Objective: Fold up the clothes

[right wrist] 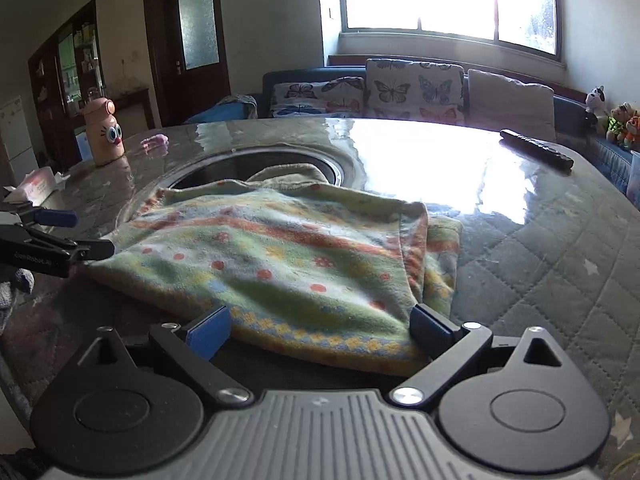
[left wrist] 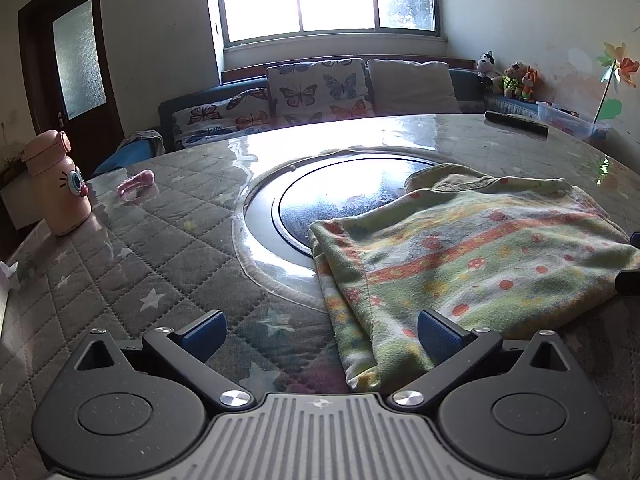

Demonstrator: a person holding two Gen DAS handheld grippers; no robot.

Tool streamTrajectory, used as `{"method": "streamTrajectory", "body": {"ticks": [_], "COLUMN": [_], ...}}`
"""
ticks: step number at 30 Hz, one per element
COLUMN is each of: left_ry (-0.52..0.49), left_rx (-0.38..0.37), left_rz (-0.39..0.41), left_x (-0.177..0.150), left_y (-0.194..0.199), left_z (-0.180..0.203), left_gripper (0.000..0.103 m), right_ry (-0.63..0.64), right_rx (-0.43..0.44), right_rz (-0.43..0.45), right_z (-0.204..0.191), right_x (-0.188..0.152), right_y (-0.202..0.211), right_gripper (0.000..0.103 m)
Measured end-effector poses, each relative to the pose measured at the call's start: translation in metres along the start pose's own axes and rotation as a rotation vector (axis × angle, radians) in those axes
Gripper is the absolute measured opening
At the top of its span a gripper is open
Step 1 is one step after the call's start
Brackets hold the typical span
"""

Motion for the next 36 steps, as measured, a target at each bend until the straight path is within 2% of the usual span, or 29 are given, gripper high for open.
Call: {"method": "streamTrajectory", "body": {"ticks": [7, 13, 16, 22, 28, 36], "left_ry": [0.006, 0.014, 0.01, 0.003, 0.0, 0.011], "left_rx": [0.003, 0.027, 0.033, 0.06, 0.072, 0.082], "left_rz": [-0.001, -0.011, -0.01, -0.004, -0.01, -0.04], "left_x": [0.006, 0.007, 0.011, 0.027, 0.045, 0.058], "left_y": [0.001, -0.005, -0.009, -0.024, -0.043, -0.072], "left_z": [-0.001, -0.009, -0.012, -0.014, -0.017, -0.019], "left_gripper": [0.103, 0.103, 0.103, 0.103, 0.103, 0.103], "right_ry": [-0.027, -0.059, -0.036, -0.019, -0.028, -0.065], "right_rx": [0.045, 0.077, 0.081, 0.09, 0.092, 0.083], "right_rz": [0.036, -0.015, -0.012, 0.013, -0.004, -0.045], "right_z": [-0.001, 0.003, 0.001, 0.005, 0.019, 0.035], "right_x": [0.014, 0.01, 0.015, 0.044, 0.062, 0.06], "right_y": [-0.002, -0.019, -0.018, -0.033, -0.063, -0.084], "right_gripper": [0.098, 0.098, 0.098, 0.098, 0.098, 0.098]}}
Point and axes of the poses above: each gripper's, at about its wrist camera, not at the fingertips, and y roughly against the way its jaws point, z to its right, x to its top, the point moved 8 cm from there along -y, roughly the way its jaws point, and after that the axes turned 6 degrees about x, right-handed, at the moved point
